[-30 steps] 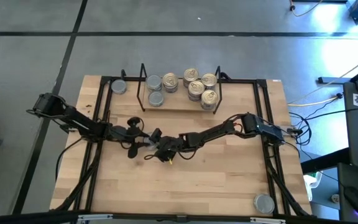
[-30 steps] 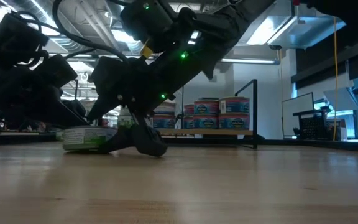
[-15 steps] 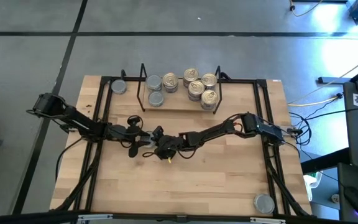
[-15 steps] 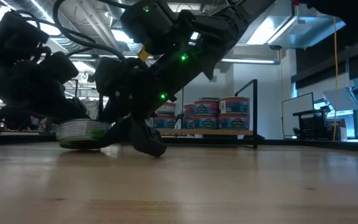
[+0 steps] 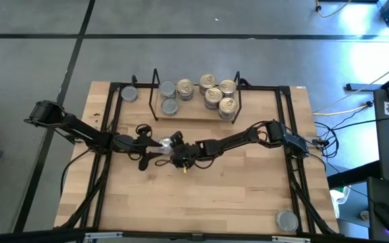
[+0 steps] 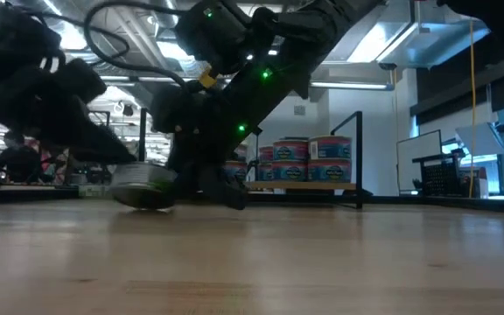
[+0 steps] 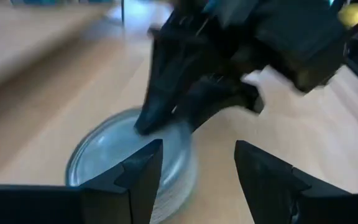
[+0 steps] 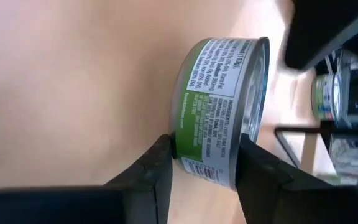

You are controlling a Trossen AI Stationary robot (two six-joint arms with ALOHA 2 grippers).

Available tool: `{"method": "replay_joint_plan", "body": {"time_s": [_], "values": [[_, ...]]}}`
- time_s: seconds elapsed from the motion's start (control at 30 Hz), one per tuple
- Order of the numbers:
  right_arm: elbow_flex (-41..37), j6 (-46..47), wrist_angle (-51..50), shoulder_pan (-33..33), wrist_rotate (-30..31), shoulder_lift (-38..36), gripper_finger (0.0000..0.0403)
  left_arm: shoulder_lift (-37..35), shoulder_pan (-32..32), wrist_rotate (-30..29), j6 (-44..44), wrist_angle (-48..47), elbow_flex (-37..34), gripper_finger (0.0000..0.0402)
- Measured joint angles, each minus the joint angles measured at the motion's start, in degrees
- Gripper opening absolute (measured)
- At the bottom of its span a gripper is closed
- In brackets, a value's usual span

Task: Stack canned seafood by type on shelf
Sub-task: Stack the green tuna can on top of the other green tuna can on the shelf

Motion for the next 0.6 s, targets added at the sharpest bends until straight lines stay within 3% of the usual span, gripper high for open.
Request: {"method": "replay_joint_plan", "body": {"time_s": [0.23,0.6], "values": [[0.0,0.0,-9.5,0.2,5.5,-3.3,0.0135,-6.7,0.1,-4.1,1.8,-4.5,0.1,0.0200],[0.2,-1.1,-13.8,-1.7,12.4,-9.5,0.0134,-9.0,0.1,-4.9,-7.2,-17.1,0.1,0.0200]]}}
